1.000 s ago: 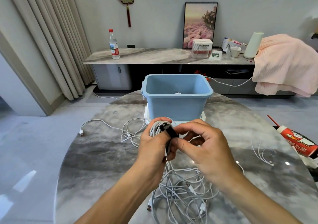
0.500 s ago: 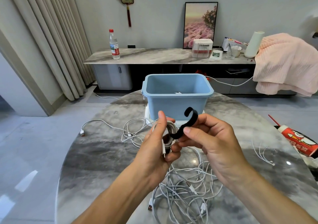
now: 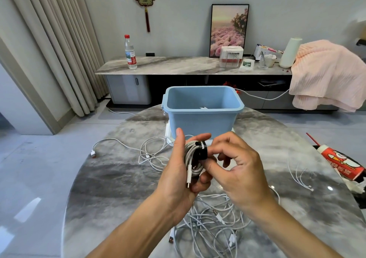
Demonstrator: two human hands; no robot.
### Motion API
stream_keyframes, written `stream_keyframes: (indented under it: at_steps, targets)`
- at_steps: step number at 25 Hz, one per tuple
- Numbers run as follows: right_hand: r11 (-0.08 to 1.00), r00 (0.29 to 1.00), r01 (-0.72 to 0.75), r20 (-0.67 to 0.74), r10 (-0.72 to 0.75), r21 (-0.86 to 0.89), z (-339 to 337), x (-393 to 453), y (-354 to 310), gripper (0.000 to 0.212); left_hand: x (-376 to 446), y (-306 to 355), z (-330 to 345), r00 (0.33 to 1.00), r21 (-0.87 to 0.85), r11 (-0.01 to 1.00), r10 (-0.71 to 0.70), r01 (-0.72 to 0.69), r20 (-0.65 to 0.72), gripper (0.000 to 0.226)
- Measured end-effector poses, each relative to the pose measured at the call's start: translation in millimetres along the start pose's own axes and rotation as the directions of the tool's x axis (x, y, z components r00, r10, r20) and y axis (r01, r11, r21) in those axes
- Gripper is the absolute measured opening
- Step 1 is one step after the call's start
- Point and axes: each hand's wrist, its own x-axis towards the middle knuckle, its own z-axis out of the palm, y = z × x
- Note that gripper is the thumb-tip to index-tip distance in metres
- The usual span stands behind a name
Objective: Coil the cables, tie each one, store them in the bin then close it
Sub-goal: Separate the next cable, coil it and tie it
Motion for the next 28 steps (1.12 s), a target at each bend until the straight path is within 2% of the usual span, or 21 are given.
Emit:
stream_keyframes:
  at_steps: [5, 8, 10, 14, 17, 19, 23, 28]
  targets:
    - [0.993, 0.992, -0.059, 0.115, 0.047, 0.099, -1, 0, -5, 0.015, 1, 1, -1, 1.000, -0.038, 0.999, -0.005, 0.005, -0.008, 0.047]
    - [0.988, 0.987, -0.119, 0.118, 0.108, 0.093, -1, 0, -8, 0.008, 1, 3, -1, 0.999, -0.036, 0.999, -0.013, 0.012, -0.036, 0.037]
    - [0.996, 0.994, -0.087, 0.072, 0.086, 0.005, 2, -2, -8, 0.008, 0, 4, 0, 0.999, -0.022, 0.999, -0.024, 0.024, -0.039, 0.036]
    - [0.990, 0.993, 0.046, -0.103, -0.060, -0.132, 9, -7, -4, 0.010, -3, 3, 5, 0.998, -0.004, 0.999, -0.050, 0.050, -0.031, 0.036]
    - [0.968, 0.978, 0.106, -0.151, -0.142, -0.226, 11, -11, 0, 0.009, -5, 4, 9, 0.995, 0.023, 0.997, -0.067, 0.069, -0.067, 0.033]
    - [0.965, 0.973, 0.116, -0.167, -0.157, -0.235, 12, -13, 1, 0.008, -6, 4, 10, 0.995, 0.049, 0.996, -0.073, 0.077, -0.075, 0.043]
    - [0.968, 0.970, 0.096, -0.195, -0.142, -0.231, 14, -16, 0, 0.009, -7, 3, 10, 0.994, 0.060, 0.995, -0.068, 0.073, -0.088, 0.045]
    - [0.984, 0.974, 0.044, -0.214, -0.081, -0.173, 15, -15, -3, 0.015, -7, 4, 9, 0.997, 0.109, 0.994, -0.012, 0.021, -0.077, 0.035]
